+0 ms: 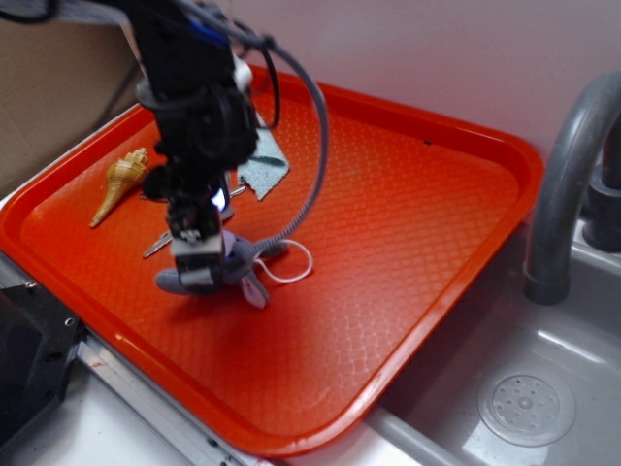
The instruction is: Grab the gray animal.
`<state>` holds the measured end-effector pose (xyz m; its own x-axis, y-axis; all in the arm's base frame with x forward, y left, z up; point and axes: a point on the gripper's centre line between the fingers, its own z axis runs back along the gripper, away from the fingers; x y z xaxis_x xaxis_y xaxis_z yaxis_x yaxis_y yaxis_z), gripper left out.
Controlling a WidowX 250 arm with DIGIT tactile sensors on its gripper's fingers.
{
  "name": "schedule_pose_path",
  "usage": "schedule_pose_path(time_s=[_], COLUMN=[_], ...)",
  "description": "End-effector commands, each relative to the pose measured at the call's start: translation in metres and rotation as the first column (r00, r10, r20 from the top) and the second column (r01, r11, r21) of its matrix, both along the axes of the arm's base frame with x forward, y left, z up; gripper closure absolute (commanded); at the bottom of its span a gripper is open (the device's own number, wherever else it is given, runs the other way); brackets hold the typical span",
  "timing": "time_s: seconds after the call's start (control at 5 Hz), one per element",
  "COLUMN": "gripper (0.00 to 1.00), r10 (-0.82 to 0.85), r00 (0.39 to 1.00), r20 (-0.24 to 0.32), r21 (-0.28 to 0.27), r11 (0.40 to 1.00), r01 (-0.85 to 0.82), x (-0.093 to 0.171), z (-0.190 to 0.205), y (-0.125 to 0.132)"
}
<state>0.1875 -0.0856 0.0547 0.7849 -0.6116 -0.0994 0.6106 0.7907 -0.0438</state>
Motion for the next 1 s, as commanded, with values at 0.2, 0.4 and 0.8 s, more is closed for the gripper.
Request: schedule_pose_path(time_s=[0.2,0.4,0.8], gripper=[0.72,1.00,1.00], r10=[-0.041,-0.014,0.206], r00=[0.995,0.998,0.979], r20=[-0.095,-0.064,0.008], r21=[0.038,0.027,0.000], r11=[0.998,1.000,0.979], r01=[0.045,0.015,-0.206], x=[-0.017,-0.012,0.030], z=[-0.026,-0.015,0.052], y=[-0.007,-0.001,0.011])
